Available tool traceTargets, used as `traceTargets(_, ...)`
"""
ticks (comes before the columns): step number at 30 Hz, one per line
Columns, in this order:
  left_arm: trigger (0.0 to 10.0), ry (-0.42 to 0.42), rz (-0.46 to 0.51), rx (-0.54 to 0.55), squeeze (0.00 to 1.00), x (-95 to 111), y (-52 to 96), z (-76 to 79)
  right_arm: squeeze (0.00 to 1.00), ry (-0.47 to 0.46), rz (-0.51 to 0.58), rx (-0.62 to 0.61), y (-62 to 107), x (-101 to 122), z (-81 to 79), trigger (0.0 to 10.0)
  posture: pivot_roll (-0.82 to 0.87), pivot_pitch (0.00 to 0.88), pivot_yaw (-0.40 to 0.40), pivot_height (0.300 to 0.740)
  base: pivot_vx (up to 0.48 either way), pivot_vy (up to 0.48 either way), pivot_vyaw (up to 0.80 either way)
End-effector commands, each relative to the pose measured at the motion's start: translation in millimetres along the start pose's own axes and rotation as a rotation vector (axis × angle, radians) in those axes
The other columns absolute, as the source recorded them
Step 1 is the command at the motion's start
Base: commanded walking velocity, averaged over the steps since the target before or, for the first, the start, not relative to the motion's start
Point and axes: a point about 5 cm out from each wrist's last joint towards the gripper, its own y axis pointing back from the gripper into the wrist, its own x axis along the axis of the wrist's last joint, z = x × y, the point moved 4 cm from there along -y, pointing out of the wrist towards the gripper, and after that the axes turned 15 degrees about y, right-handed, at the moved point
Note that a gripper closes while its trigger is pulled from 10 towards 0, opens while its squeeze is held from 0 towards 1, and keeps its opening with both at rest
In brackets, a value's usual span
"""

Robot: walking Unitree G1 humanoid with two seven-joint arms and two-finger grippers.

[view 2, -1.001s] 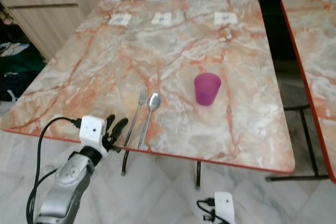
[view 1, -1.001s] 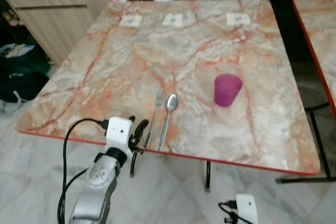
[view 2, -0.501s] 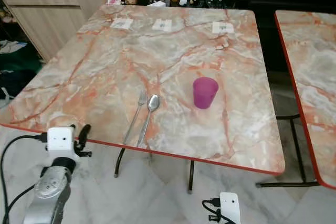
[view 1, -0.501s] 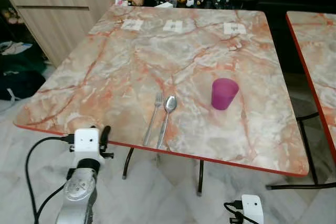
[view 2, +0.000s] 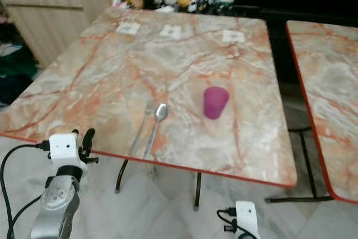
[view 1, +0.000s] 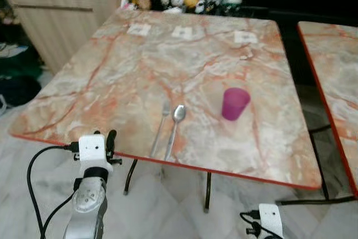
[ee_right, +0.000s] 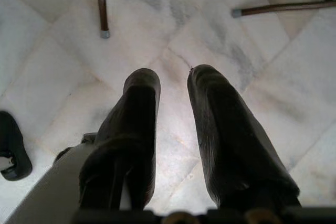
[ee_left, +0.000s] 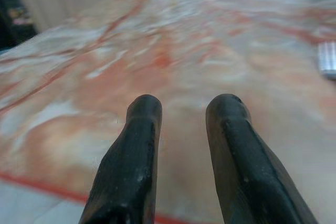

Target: Setting the table

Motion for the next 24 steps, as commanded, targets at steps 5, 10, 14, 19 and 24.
traceTargets(5, 10.0, -0.016, 0.003, -0.019, 0.0, -0.2, -1.7, 1.6, 0.0, -0.016, -0.012, 0.001, 1.5, -7.2, 0.4, 10.0, -0.06, 0.052, -0.022, 0.74, 0.0, 0.0, 0.0)
traceTargets(10, 10.0, -0.025, -0.004, -0.037, 0.0, -1.5, -1.4, 4.0, 0.0, -0.016, -0.012, 0.01, 2.1, -8.6, -2.9, 10.0, -0.06, 0.048, -0.014, 0.74, 0.0, 0.0, 0.0)
traceTargets(14, 10.0, -0.032, -0.008, -0.051, 0.0, -2.4, -1.7, 6.7, 0.0, -0.022, -0.015, 0.013, 2.4, -9.8, -3.9, 10.0, -0.06, 0.046, -0.01, 0.74, 0.0, 0.0, 0.0)
traceTargets(19, 10.0, -0.043, -0.01, -0.067, 0.0, -2.7, -1.2, 8.2, 0.0, -0.022, -0.02, 0.018, 3.2, -13.0, -5.6, 10.0, -0.06, 0.038, 0.0, 0.74, 0.0, -0.322, -0.69)
traceTargets(24, 10.0, -0.045, -0.011, -0.075, 0.0, -2.2, -1.7, 8.5, 0.0, -0.032, -0.017, 0.016, 3.6, -13.7, -5.7, 10.0, -0.05, 0.037, 0.003, 0.74, 0.0, -0.349, -0.12)
